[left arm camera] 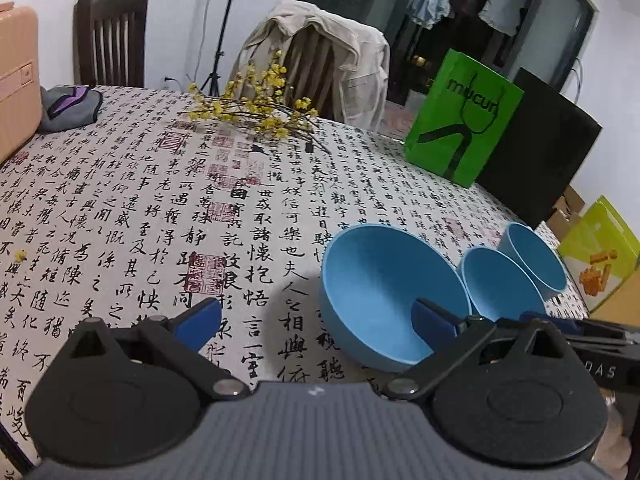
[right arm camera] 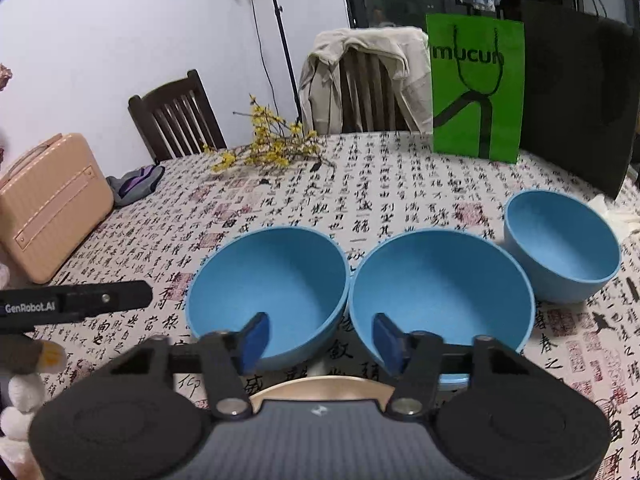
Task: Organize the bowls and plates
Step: 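Close both grippers on the blue bowl rim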
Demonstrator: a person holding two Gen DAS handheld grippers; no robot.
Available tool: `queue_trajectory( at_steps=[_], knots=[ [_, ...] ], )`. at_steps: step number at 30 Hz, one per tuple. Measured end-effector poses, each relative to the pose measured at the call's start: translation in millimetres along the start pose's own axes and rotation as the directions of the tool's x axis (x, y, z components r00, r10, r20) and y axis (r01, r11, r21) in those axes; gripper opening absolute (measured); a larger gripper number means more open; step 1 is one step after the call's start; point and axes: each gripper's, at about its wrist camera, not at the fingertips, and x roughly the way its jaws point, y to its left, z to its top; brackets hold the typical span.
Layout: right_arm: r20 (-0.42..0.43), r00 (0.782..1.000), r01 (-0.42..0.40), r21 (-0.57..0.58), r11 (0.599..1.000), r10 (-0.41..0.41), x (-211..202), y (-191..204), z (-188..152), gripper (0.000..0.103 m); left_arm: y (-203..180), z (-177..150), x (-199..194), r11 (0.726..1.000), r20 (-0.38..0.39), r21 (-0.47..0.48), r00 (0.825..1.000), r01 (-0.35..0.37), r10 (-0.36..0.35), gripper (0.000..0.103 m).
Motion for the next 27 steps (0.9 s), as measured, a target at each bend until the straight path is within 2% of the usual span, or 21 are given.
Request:
queue_trajectory(
  at_steps=[4,7,14,20,22,26,27],
  knots=[
    [-0.032,0.999,-0.016,0.033,0.999,0.017,9,0,5,0.036,-2,5,8,1.0,-0.015,-0.019,1.0,-0.017,0.016,0.103],
    [-0.063,0.998,-0.024,0.063,0.998,0.028,15,0,8,0.03,-2,7,16,0.999,-0.037,-0.035,0.999,-0.024,0.023,0.103],
    [-0.139,0.99,0.016,0.105,0.994,-0.001,33,1,8,0.023,-3,12,32,0.998,-0.062,-0.039,0.997,-0.043,0.041,0.102],
    [-0.161,0.986,0.063,0.108,0.992,-0.045,47,5,12,0.022,-1,12,49,0.997,-0.099,-0.05,0.994,-0.052,0.047,0.09],
    [-0.174,0.983,0.074,0.102,0.992,-0.056,52,8,13,0.022,-3,12,55,0.998,-0.112,-0.042,0.993,-0.051,0.046,0.082],
    [-0.198,0.976,0.108,0.076,0.991,-0.091,62,12,16,0.022,-10,13,64,0.999,-0.129,-0.01,0.991,-0.043,0.041,0.074],
    [-0.203,0.974,0.115,0.071,0.991,-0.098,64,13,17,0.022,-12,13,67,0.999,-0.131,0.001,0.991,-0.042,0.041,0.068]
  ],
)
